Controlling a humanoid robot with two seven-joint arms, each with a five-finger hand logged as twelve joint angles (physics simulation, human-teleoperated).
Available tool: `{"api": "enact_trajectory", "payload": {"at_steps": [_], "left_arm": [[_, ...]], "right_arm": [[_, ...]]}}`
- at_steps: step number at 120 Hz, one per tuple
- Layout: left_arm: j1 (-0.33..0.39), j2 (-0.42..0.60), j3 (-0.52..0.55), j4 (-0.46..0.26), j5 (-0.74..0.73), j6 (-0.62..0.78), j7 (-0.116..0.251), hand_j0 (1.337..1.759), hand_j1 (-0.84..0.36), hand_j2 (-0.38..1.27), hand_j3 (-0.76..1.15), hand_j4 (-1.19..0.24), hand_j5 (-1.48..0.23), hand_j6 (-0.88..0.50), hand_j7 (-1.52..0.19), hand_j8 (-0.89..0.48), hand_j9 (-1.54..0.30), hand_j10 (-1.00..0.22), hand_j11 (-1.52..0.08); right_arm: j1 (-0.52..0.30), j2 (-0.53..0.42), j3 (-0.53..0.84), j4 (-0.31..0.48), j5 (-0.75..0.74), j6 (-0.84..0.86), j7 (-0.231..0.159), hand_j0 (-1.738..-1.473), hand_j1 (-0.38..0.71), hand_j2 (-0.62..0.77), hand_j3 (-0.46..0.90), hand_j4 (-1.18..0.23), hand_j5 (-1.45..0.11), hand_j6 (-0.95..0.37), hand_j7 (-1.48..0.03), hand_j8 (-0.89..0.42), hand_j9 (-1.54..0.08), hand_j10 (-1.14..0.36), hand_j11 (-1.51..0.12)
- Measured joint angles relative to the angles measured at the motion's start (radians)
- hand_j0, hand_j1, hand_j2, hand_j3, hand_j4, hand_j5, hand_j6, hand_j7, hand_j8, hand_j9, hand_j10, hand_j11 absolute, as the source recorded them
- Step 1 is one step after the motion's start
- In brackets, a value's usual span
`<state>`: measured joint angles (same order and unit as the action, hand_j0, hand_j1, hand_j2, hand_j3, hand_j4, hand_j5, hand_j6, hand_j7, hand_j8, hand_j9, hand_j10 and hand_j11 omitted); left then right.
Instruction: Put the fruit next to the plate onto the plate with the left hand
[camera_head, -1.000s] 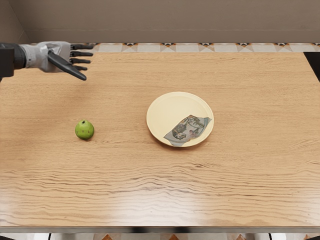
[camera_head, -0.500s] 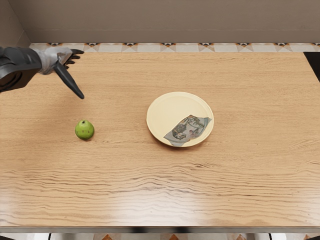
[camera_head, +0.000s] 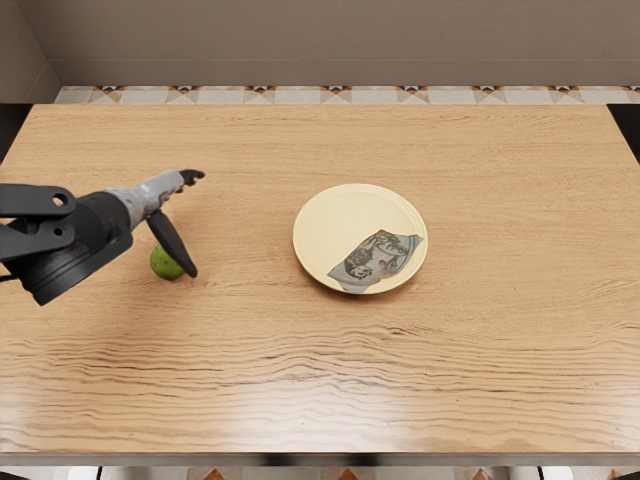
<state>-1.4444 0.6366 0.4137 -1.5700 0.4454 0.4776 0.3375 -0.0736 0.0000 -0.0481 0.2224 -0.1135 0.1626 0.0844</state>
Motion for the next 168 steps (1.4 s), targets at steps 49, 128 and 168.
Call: {"api": "enact_trajectory", "payload": {"at_steps": [49, 128, 168], "left_arm": [[0.046, 0.018, 0.039, -0.009, 0.001, 0.059, -0.006, 1.658, 0.08, 0.05, 0.0, -0.23, -0.29, -0.23, -0.29, -0.23, -0.29, -0.23, -0.29], [0.079, 0.032, 0.04, -0.038, 0.005, 0.06, -0.001, 1.658, -0.26, 0.09, 0.0, -0.52, -0.65, -0.52, -0.65, -0.49, -0.67, -0.51, -0.67], [0.061, 0.024, 0.037, -0.039, 0.0, 0.057, -0.002, 1.657, -0.29, 0.28, 0.0, -0.6, -0.79, -0.53, -0.79, -0.45, -0.79, -0.57, -0.79]], "right_arm": [[0.0, 0.0, 0.0, 0.0, 0.0, 0.0, 0.0, -1.658, -0.33, 0.0, 0.0, -0.02, -0.02, -0.02, -0.02, -0.02, -0.02, -0.02, -0.02], [0.0, 0.0, 0.0, 0.0, 0.0, 0.0, 0.0, -1.658, -0.33, 0.0, 0.0, -0.02, -0.02, -0.02, -0.02, -0.02, -0.02, -0.02, -0.02], [0.0, 0.0, 0.0, 0.0, 0.0, 0.0, 0.0, -1.658, -0.33, 0.0, 0.0, -0.02, -0.02, -0.02, -0.02, -0.02, -0.02, -0.02, -0.02]]}}
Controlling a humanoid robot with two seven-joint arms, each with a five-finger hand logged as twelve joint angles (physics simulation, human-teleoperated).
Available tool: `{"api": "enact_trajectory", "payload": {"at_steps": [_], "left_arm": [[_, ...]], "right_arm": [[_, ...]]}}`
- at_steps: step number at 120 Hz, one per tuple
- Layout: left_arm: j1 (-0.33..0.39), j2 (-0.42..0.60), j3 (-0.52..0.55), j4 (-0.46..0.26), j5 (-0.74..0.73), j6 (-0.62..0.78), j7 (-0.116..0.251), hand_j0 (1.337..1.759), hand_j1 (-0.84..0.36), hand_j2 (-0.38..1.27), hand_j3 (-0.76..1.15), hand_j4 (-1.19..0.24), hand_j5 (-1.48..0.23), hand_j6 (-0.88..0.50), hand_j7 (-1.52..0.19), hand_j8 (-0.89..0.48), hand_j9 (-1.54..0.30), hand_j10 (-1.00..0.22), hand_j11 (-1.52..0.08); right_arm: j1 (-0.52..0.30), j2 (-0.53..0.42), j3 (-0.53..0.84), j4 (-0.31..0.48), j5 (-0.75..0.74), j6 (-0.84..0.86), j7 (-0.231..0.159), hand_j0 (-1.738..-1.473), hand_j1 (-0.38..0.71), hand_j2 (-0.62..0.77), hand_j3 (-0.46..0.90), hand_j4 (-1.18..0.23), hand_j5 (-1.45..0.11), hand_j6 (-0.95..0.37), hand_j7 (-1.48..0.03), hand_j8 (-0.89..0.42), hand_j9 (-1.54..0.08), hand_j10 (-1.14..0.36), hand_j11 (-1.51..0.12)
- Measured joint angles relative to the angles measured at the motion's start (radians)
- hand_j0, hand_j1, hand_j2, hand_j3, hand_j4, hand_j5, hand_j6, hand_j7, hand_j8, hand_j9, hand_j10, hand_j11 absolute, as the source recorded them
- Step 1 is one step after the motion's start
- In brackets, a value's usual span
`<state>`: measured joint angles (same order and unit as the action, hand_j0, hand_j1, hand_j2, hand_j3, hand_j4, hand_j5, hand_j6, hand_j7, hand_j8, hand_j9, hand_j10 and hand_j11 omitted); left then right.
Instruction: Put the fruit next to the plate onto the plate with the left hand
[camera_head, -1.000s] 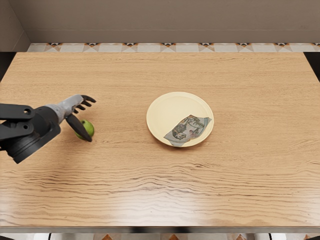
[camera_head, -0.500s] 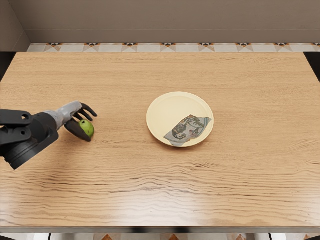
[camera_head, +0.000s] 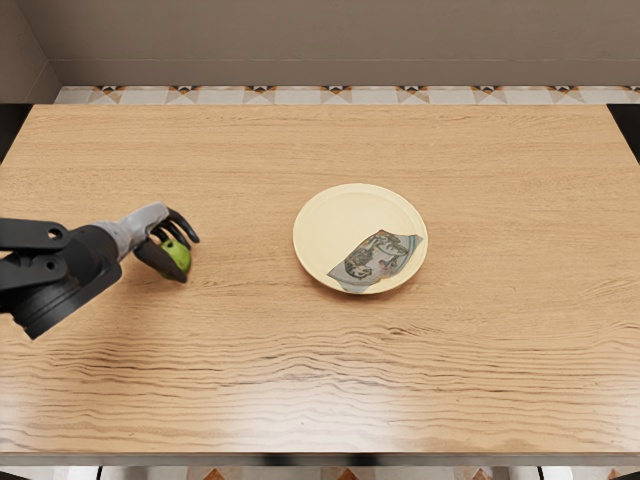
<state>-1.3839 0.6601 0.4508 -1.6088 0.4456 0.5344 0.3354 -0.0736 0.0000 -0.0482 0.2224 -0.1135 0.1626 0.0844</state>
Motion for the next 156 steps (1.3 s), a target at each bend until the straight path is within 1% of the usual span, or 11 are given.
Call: {"api": "enact_trajectory", "payload": {"at_steps": [16, 43, 47, 53, 57, 68, 71, 74, 110, 134, 156], "left_arm": [[-0.046, -0.035, -0.013, 0.001, -0.002, -0.003, 0.0, 1.657, -0.3, 0.33, 0.0, -0.62, -0.83, -0.52, -0.83, -0.44, -0.82, -0.57, -0.82], [-0.048, -0.07, -0.094, 0.003, -0.009, -0.014, 0.002, 1.657, -0.31, 0.33, 0.0, -0.62, -0.87, -0.51, -0.86, -0.43, -0.85, -0.55, -0.84], [-0.054, -0.076, -0.102, 0.004, -0.01, -0.015, 0.002, 1.657, -0.31, 0.37, 0.0, -0.62, -0.88, -0.51, -0.86, -0.44, -0.85, -0.57, -0.84], [-0.059, -0.086, -0.113, 0.004, -0.01, -0.016, 0.002, 1.657, -0.31, 0.32, 0.0, -0.62, -0.88, -0.51, -0.86, -0.43, -0.85, -0.56, -0.84], [-0.061, -0.097, -0.12, 0.005, -0.01, -0.017, 0.002, 1.657, -0.31, 0.36, 0.0, -0.62, -0.88, -0.51, -0.86, -0.44, -0.85, -0.56, -0.85], [-0.061, -0.119, -0.137, 0.007, -0.011, -0.018, 0.003, 1.657, -0.3, 0.33, 0.0, -0.62, -0.88, -0.51, -0.86, -0.43, -0.86, -0.56, -0.85], [-0.062, -0.122, -0.14, 0.008, -0.011, -0.017, 0.003, 1.657, -0.3, 0.34, 0.0, -0.63, -0.87, -0.52, -0.86, -0.46, -0.86, -0.56, -0.85], [-0.063, -0.125, -0.143, 0.008, -0.012, -0.018, 0.003, 1.657, -0.3, 0.34, 0.0, -0.63, -0.88, -0.52, -0.86, -0.43, -0.86, -0.56, -0.85], [-0.088, -0.183, -0.167, 0.018, -0.016, -0.019, 0.005, 1.657, -0.31, 0.36, 0.0, -0.63, -0.9, -0.5, -0.88, -0.42, -0.88, -0.55, -0.87], [-0.105, -0.273, -0.171, 0.036, -0.018, -0.019, 0.007, 1.657, -0.32, 0.37, 0.0, -0.63, -0.91, -0.49, -0.88, -0.42, -0.89, -0.55, -0.87], [-0.115, -0.338, -0.171, 0.048, -0.019, -0.019, 0.023, 1.657, -0.32, 0.36, 0.0, -0.63, -0.92, -0.49, -0.89, -0.41, -0.89, -0.54, -0.88]], "right_arm": [[0.0, 0.0, 0.0, 0.0, 0.0, 0.0, 0.0, -1.658, -0.33, 0.0, 0.0, -0.02, -0.02, -0.02, -0.02, -0.02, -0.02, -0.02, -0.02], [0.0, 0.0, 0.0, 0.0, 0.0, 0.0, 0.0, -1.658, -0.33, 0.0, 0.0, -0.02, -0.02, -0.02, -0.02, -0.02, -0.02, -0.02, -0.02], [0.0, 0.0, 0.0, 0.0, 0.0, 0.0, 0.0, -1.658, -0.33, 0.0, 0.0, -0.02, -0.02, -0.02, -0.02, -0.02, -0.02, -0.02, -0.02], [0.0, 0.0, 0.0, 0.0, 0.0, 0.0, 0.0, -1.658, -0.33, 0.0, 0.0, -0.02, -0.02, -0.02, -0.02, -0.02, -0.02, -0.02, -0.02], [0.0, 0.0, 0.0, 0.0, 0.0, 0.0, 0.0, -1.658, -0.33, 0.0, 0.0, -0.02, -0.02, -0.02, -0.02, -0.02, -0.02, -0.02, -0.02], [0.0, 0.0, 0.0, 0.0, 0.0, 0.0, 0.0, -1.658, -0.33, 0.0, 0.0, -0.02, -0.02, -0.02, -0.02, -0.02, -0.02, -0.02, -0.02], [0.0, 0.0, 0.0, 0.0, 0.0, 0.0, 0.0, -1.658, -0.33, 0.0, 0.0, -0.02, -0.02, -0.02, -0.02, -0.02, -0.02, -0.02, -0.02], [0.0, 0.0, 0.0, 0.0, 0.0, 0.0, 0.0, -1.658, -0.33, 0.0, 0.0, -0.02, -0.02, -0.02, -0.02, -0.02, -0.02, -0.02, -0.02], [0.0, 0.0, 0.0, 0.0, 0.0, 0.0, 0.0, -1.658, -0.33, 0.0, 0.0, -0.02, -0.02, -0.02, -0.02, -0.02, -0.02, -0.02, -0.02], [0.0, 0.0, 0.0, 0.0, 0.0, 0.0, 0.0, -1.658, -0.33, 0.0, 0.0, -0.02, -0.02, -0.02, -0.02, -0.02, -0.02, -0.02, -0.02], [0.0, 0.0, 0.0, 0.0, 0.0, 0.0, 0.0, -1.658, -0.33, 0.0, 0.0, -0.02, -0.02, -0.02, -0.02, -0.02, -0.02, -0.02, -0.02]]}}
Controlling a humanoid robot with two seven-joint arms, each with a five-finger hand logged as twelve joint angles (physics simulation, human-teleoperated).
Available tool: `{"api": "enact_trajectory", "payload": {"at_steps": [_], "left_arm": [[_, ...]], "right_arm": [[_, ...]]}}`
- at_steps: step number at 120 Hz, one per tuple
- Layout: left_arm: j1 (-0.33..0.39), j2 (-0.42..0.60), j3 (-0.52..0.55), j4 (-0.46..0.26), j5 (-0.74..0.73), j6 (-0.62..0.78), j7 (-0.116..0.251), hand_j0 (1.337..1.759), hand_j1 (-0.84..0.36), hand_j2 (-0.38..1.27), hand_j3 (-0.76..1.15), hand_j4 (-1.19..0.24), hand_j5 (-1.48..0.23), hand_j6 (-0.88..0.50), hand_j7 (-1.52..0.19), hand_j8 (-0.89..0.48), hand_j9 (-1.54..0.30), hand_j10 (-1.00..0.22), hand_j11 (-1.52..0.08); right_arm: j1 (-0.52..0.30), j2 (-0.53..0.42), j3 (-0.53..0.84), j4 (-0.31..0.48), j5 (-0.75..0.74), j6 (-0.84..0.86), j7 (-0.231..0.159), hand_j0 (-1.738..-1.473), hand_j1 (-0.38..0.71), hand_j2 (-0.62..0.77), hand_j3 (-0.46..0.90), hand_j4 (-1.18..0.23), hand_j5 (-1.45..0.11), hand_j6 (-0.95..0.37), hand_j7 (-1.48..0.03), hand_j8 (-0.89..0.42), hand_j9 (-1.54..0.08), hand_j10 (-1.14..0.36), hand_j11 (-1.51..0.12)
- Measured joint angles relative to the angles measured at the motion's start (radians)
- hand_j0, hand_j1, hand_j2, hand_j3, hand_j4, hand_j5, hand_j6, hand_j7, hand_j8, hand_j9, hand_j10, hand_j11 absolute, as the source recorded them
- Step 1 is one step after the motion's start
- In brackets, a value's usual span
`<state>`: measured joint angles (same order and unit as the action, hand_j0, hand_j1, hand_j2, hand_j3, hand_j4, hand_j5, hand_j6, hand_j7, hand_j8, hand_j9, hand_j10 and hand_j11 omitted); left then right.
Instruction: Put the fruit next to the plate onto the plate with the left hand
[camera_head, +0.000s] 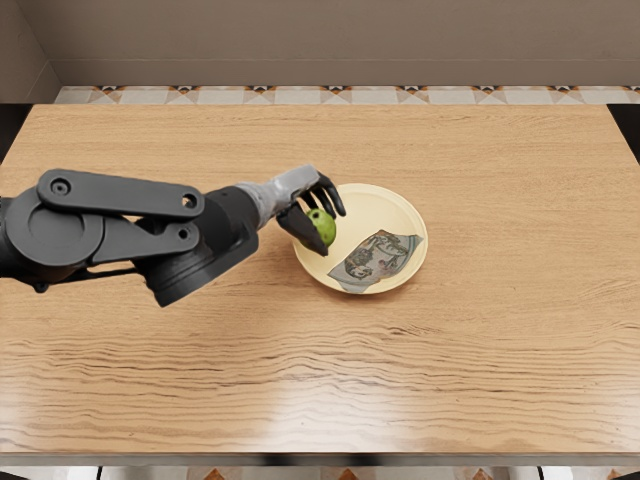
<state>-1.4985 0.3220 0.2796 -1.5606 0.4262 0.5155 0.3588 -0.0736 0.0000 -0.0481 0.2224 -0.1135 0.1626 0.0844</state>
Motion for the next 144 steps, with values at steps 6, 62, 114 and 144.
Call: {"api": "enact_trajectory", "payload": {"at_steps": [6, 62, 114, 144], "left_arm": [[-0.002, -0.014, 0.0, 0.003, 0.001, 0.0, 0.002, 1.656, -0.31, 0.34, 0.0, -0.63, -0.91, -0.5, -0.88, -0.42, -0.89, -0.55, -0.88], [0.029, -0.04, 0.0, 0.029, 0.005, 0.001, 0.001, 1.657, -0.33, 0.37, 0.0, -0.6, -0.86, -0.5, -0.83, -0.43, -0.83, -0.54, -0.83], [0.01, 0.072, -0.105, 0.03, -0.018, -0.001, -0.006, 1.658, 0.22, 0.05, 0.0, -0.11, -0.15, -0.1, -0.15, -0.09, -0.15, -0.1, -0.15], [0.167, 0.396, -0.338, 0.026, -0.259, -0.404, -0.007, 1.658, 0.31, 0.02, 0.0, -0.04, -0.05, -0.04, -0.05, -0.03, -0.05, -0.04, -0.05]], "right_arm": [[0.0, 0.0, 0.0, 0.0, 0.0, 0.0, 0.0, -1.658, -0.33, 0.0, 0.0, -0.02, -0.02, -0.02, -0.02, -0.02, -0.02, -0.02, -0.02], [0.0, 0.0, 0.0, 0.0, 0.0, 0.0, 0.0, -1.658, -0.33, 0.0, 0.0, -0.02, -0.02, -0.02, -0.02, -0.02, -0.02, -0.02, -0.02], [0.0, 0.0, 0.0, 0.0, 0.0, 0.0, 0.0, -1.658, -0.33, 0.0, 0.0, -0.02, -0.02, -0.02, -0.02, -0.02, -0.02, -0.02, -0.02], [0.0, 0.0, 0.0, 0.0, 0.0, 0.0, 0.0, -1.658, -0.33, 0.0, 0.0, -0.02, -0.02, -0.02, -0.02, -0.02, -0.02, -0.02, -0.02]]}}
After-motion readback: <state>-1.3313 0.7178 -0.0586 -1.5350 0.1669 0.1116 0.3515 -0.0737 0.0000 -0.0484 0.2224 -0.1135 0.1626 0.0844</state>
